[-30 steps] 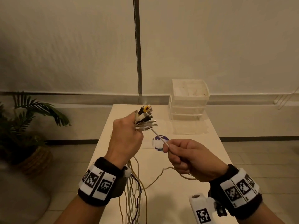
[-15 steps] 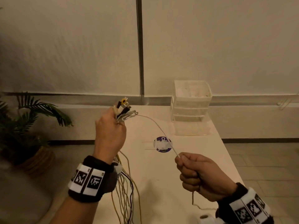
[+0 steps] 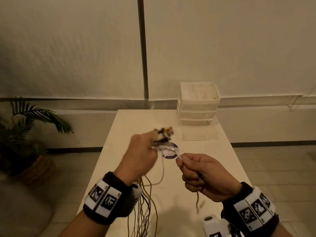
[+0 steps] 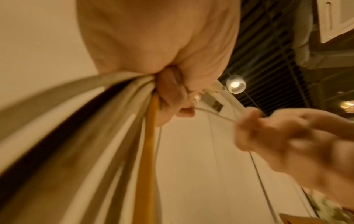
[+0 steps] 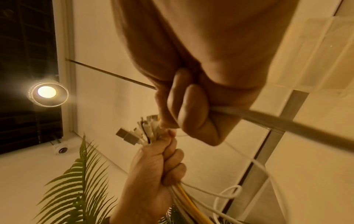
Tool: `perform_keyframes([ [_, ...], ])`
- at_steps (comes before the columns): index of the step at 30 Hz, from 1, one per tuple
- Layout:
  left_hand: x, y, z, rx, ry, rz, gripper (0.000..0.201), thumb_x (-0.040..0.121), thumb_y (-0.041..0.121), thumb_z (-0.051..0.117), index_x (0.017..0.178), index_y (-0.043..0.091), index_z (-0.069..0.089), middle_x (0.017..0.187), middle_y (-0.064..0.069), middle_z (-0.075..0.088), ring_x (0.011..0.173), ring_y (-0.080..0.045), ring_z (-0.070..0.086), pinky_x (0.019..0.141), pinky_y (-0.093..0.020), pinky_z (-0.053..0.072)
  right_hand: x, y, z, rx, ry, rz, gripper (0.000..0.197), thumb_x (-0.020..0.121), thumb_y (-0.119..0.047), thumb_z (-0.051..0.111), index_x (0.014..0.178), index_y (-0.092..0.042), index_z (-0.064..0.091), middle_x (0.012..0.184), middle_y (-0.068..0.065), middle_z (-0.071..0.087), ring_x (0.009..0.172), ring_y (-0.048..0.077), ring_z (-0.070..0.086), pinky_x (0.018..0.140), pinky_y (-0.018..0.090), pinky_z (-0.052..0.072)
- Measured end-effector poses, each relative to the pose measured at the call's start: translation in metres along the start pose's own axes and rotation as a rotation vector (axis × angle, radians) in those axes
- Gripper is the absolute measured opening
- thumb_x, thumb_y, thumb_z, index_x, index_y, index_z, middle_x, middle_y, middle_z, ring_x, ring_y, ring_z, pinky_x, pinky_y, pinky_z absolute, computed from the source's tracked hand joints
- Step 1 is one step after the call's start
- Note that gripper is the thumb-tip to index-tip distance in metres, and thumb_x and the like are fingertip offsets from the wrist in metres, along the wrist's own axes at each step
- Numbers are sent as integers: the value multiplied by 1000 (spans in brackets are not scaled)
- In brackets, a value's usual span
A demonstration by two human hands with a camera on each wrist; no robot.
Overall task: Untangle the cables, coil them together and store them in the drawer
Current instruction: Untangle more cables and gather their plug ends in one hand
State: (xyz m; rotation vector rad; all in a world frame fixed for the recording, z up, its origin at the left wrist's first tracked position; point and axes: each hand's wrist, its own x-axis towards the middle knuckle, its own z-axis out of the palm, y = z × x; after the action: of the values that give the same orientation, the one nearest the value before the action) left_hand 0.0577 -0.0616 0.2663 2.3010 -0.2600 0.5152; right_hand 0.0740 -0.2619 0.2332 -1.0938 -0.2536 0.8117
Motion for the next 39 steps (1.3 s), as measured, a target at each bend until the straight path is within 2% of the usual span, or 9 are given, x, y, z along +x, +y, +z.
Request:
perform_keyframes([
  [2,7,-10,-15,36,148,-111,31,90,-7,55,90,17,75,69,24,55,63,8,55,55,-3,37,-3,4,-4,-21,8,9,22,92,-25,49,85,-4,54,53,1,31,42,10,16,44,22,13],
  [9,11,-22,-30,85,303,-298,34,98,10,53,69,28,53,62,6,50,52,-8,44,44,-10,35,-2,15,-4,-38,21,20,22,90,-26,50,80,-7,54,52,1,28,44,10,14,42,20,14],
  [13,-4,-4,-14,-11,119,-123,37,88,-7,55,96,25,71,75,29,58,65,21,53,59,2,38,1,15,-3,11,51,12,21,89,-26,51,79,-7,52,53,1,25,42,9,14,41,19,12],
  [17,-8,2,13,-16,-153,-80,43,82,-5,53,78,36,65,64,33,59,69,-1,59,58,-6,38,7,7,3,39,34,-5,21,92,-24,49,81,-6,52,53,0,27,41,8,16,41,19,14],
  [23,5,-11,2,-48,-8,-193,49,89,-3,54,77,43,59,72,25,60,64,5,59,51,-9,40,9,14,6,50,55,2,19,96,-19,44,92,-4,54,56,3,33,40,9,17,40,18,17],
  [27,25,-21,-25,-15,242,-277,21,96,9,56,89,27,65,69,11,57,55,-5,47,45,-10,36,5,18,10,87,25,21,20,93,-22,50,86,-4,56,55,2,32,40,8,17,39,18,16],
  [32,22,-30,-20,68,252,-319,27,96,9,55,78,30,55,67,13,55,63,-10,53,50,-21,32,10,16,12,64,0,49,19,92,-22,50,84,-6,56,55,1,33,38,7,19,39,18,17],
  [37,8,-35,-3,-60,144,-229,24,94,8,59,103,30,66,84,24,65,84,7,61,63,-8,44,13,12,11,120,9,3,17,97,-18,45,88,-5,52,56,3,32,37,7,20,39,18,22],
  [39,3,-38,4,-126,149,-232,25,94,7,59,102,29,69,88,23,68,88,5,63,71,-13,49,12,14,10,80,-5,-16,18,96,-20,48,89,-4,52,56,5,37,38,9,22,41,19,25],
])
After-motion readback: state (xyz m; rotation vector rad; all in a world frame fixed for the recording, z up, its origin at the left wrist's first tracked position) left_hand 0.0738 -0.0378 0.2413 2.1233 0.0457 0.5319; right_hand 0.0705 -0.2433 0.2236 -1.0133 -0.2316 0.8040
